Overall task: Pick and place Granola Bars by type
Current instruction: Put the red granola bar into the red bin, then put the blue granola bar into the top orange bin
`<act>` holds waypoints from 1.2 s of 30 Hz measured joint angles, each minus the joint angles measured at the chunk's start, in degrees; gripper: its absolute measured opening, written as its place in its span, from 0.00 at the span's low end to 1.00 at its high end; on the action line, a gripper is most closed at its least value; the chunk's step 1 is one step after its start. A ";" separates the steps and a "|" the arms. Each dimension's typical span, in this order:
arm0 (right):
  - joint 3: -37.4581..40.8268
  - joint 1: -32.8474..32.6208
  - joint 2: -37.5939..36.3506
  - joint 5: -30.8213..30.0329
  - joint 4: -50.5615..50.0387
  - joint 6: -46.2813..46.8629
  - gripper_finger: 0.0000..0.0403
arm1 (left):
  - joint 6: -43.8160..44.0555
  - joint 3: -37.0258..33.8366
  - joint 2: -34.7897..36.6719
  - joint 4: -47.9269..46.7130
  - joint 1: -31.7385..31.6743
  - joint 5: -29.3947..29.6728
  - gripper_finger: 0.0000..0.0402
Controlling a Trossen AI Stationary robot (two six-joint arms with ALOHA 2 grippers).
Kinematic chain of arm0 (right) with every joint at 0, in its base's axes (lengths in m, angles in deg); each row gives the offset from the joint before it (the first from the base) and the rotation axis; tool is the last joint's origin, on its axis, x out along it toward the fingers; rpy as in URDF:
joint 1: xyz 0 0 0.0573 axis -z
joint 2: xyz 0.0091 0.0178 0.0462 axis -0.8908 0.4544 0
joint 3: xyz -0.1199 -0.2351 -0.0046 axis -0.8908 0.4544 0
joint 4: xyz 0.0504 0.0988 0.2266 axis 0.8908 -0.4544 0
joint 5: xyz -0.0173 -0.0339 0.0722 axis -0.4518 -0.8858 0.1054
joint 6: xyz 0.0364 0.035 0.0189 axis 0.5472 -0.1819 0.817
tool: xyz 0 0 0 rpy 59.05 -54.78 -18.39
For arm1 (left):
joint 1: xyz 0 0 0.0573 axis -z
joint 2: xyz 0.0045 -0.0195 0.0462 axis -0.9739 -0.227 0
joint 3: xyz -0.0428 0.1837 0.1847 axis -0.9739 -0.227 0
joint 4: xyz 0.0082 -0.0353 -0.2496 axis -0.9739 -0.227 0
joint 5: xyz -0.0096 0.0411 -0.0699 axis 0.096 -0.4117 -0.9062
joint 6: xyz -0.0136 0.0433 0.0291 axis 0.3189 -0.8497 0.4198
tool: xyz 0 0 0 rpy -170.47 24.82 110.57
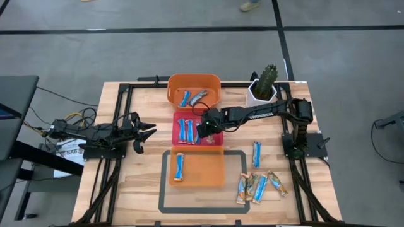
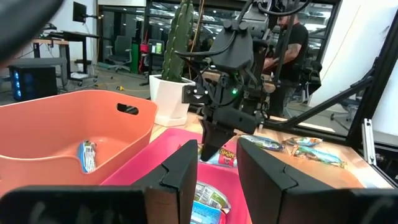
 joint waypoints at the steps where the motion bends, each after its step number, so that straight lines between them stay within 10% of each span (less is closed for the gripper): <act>1: 0.00 0.00 -0.04 -0.02 0.23 0.00 0.10 | -0.01 -0.02 0.00 0.02 0.01 0.01 0.26; 19: 0.00 0.48 -1.04 -0.24 -0.01 0.02 0.19 | 0.00 -0.02 0.00 0.00 -0.01 0.01 0.26; 36: -0.02 -3.15 -18.42 -0.04 0.71 0.04 0.19 | 0.00 -0.02 0.00 0.00 0.01 0.01 0.26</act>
